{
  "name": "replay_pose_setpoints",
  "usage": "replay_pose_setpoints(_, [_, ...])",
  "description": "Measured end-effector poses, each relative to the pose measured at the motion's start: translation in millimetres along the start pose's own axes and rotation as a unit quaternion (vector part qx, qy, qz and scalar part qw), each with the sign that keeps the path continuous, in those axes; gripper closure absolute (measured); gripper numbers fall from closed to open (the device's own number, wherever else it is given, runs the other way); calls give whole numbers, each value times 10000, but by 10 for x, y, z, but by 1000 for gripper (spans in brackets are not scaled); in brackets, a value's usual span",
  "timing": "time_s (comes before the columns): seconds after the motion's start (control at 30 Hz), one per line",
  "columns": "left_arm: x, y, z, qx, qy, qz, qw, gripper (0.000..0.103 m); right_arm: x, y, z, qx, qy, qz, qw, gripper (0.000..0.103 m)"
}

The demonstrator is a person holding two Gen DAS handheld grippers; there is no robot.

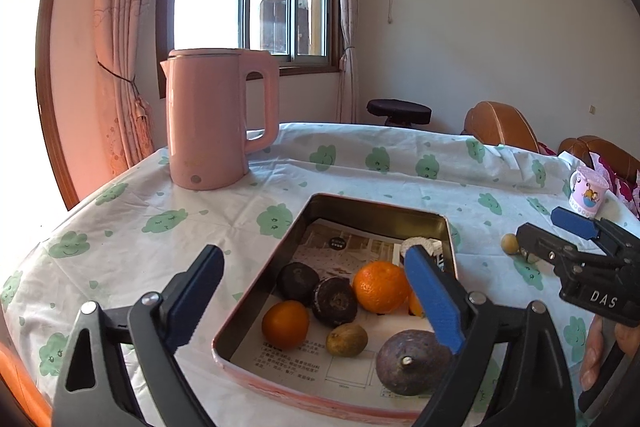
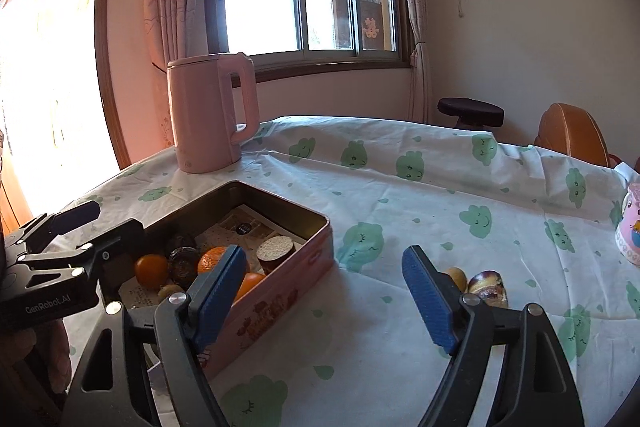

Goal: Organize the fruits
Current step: 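Withdraw both tools from the tin toward the small fruit and brown jar, then grasp the small brown jar with the right tool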

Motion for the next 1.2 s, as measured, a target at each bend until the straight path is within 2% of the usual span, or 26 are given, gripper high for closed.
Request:
replay_pose_setpoints(0.2, [252,-3,-438,-294,251,-170,9991,3,267,-126,-806,-832,429,-176,9955,22])
replay_pose_setpoints(0.33, [405,40,-749,-415,462,-278,9977,0,340,-68,-1127,-968,790,-72,9921,22])
replay_pose_setpoints(0.4, [449,96,-879,-435,575,-259,9971,0,330,-1,-1156,-1011,756,11,9920,22])
replay_pose_setpoints(0.53, [474,256,-1030,-497,643,-102,9966,0,267,184,-1114,-963,669,320,9926,41])
replay_pose_setpoints(0.67, [465,346,-1036,-534,547,18,9971,0,155,350,-1073,-945,608,662,9915,43])
replay_pose_setpoints(0.8, [452,387,-1035,-524,524,68,9972,0,45,479,-1117,-872,737,1059,9878,56])
replay_pose_setpoints(0.9, [447,395,-1066,-557,537,90,9970,0,-7,550,-1129,-778,805,1288,9853,60])
replay_pose_setpoints(1.0, [453,414,-1132,-604,595,124,9963,0,-26,551,-1115,-647,838,1346,9852,64])
replay_pose_setpoints(1.03, [456,422,-1164,-635,622,139,9959,0,-29,544,-1121,-638,862,1351,9850,68])
replay_pose_setpoints(1.2, [497,486,-1362,-733,797,195,9939,0,18,455,-1168,-477,1065,1156,9864,68])
Point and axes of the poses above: each gripper's, at about its wrist camera, not at the fingertips, and y roughly the way its jaws point, z to its left, x to its top, the point moved 7 cm from there along y, roughly the way its jaws point, and after that the axes turned 15 degrees about y, right-handed, at the moved point
